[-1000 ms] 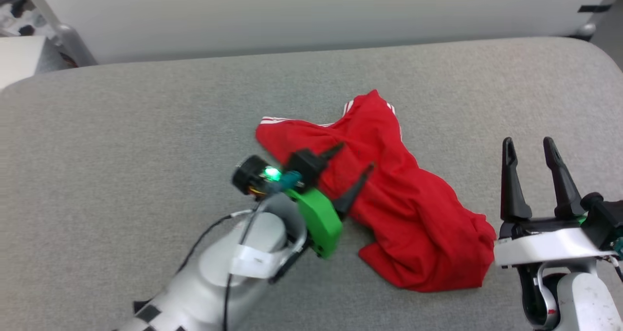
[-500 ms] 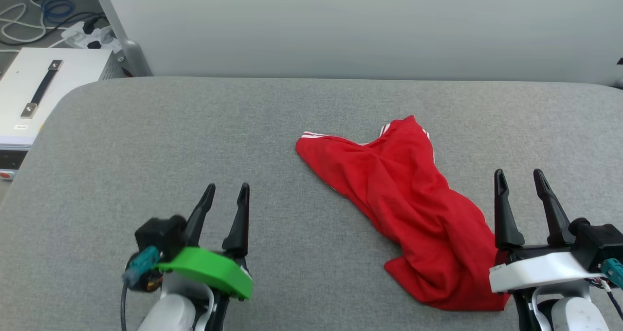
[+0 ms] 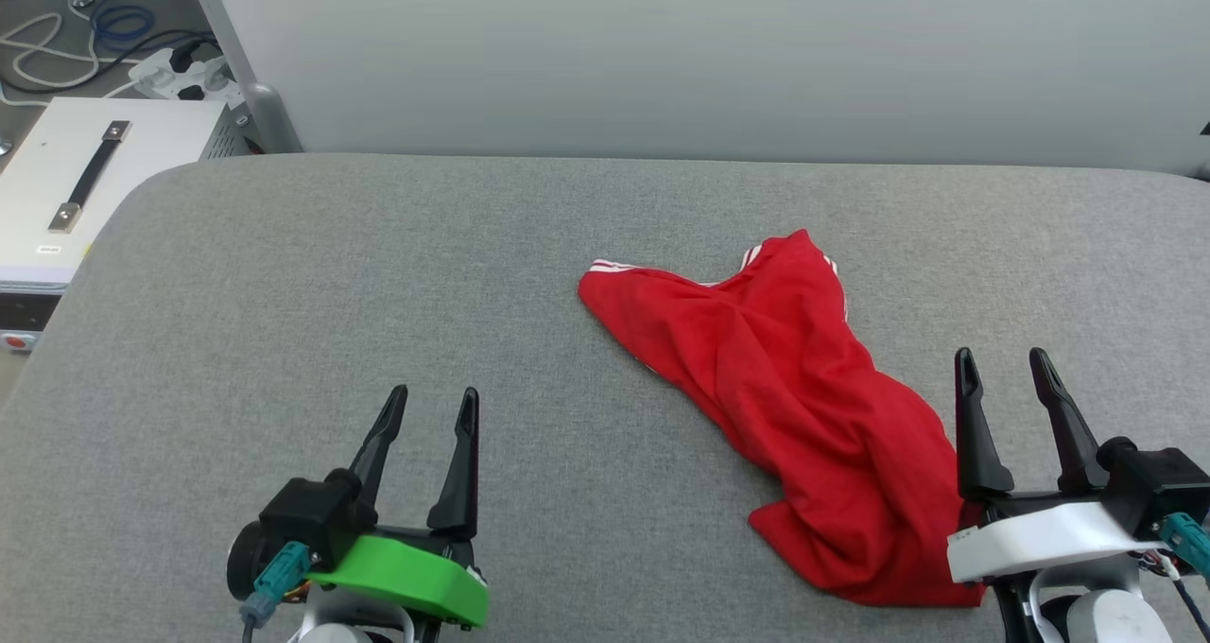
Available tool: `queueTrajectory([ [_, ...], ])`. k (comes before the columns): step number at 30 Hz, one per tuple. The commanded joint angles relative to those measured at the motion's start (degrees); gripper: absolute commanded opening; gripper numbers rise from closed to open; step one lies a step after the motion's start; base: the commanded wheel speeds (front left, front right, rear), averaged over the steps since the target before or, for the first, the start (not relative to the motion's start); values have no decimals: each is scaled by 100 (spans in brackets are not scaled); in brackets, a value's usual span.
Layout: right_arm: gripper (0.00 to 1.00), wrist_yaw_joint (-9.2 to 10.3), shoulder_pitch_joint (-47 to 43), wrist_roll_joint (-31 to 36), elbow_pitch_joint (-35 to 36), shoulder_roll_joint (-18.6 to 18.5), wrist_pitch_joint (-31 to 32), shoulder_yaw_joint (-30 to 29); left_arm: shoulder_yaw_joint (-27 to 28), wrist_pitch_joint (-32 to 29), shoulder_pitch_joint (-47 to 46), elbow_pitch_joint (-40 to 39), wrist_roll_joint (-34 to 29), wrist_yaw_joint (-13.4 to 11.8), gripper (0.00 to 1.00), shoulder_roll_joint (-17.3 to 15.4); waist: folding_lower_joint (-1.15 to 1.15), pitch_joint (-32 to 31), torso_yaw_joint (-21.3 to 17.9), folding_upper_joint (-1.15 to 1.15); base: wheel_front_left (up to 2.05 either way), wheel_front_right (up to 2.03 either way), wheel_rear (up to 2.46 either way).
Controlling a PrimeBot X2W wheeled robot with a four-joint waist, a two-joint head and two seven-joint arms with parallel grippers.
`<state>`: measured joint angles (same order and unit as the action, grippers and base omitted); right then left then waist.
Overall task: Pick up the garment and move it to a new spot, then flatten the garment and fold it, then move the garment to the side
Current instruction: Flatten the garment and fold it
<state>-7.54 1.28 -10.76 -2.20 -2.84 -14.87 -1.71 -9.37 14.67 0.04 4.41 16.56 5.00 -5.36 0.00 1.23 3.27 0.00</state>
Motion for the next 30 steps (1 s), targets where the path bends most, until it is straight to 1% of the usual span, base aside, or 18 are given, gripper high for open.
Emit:
queueTrajectory([
  [1,100,5,-14,15,-32,-4,-13,-1,57,32,59,-18,-55,51,100,51,0,26,15,0,0,0,0],
  [6,100,5,58,59,-230,-24,24,25,158,32,-21,7,-156,153,100,161,0,174,67,0,0,0,0],
  [9,100,5,263,-1,-259,-196,382,116,162,32,-92,-14,-188,186,100,198,0,327,120,0,0,0,0],
  [12,100,5,641,-160,-281,-572,1270,305,163,32,-212,-39,-207,208,100,223,0,551,195,0,0,0,0],
  [14,100,5,897,-418,-326,-755,2036,401,145,32,-296,-50,-213,217,100,232,0,697,252,0,0,0,0],
  [15,100,5,1082,-637,-377,-935,2731,539,124,32,-356,-52,-216,222,100,237,0,799,302,0,0,0,0],
  [17,100,5,1395,-985,-411,-1182,3711,664,88,32,-436,-35,-212,228,100,242,0,928,392,0,0,0,0],
  [19,100,5,1679,-1250,-432,-1353,4470,707,44,32,-503,-36,-154,230,100,244,0,1037,479,0,0,0,0],
  [21,100,5,1997,-1553,-496,-1488,5370,737,-16,32,-577,-52,-77,224,100,245,0,1168,599,0,0,0,0],
  [23,100,5,2277,-1728,-555,-1556,5982,702,-71,32,-637,-72,-25,205,100,246,0,1282,702,0,0,0,0],
  [26,100,5,2662,-1762,-657,-1629,6529,673,-164,32,-735,-101,40,156,100,246,0,1457,864,0,0,0,0],
  [30,100,5,2976,-1692,-906,-1626,6806,676,-272,32,-839,-131,103,101,100,247,0,1636,1061,0,0,0,0],
])
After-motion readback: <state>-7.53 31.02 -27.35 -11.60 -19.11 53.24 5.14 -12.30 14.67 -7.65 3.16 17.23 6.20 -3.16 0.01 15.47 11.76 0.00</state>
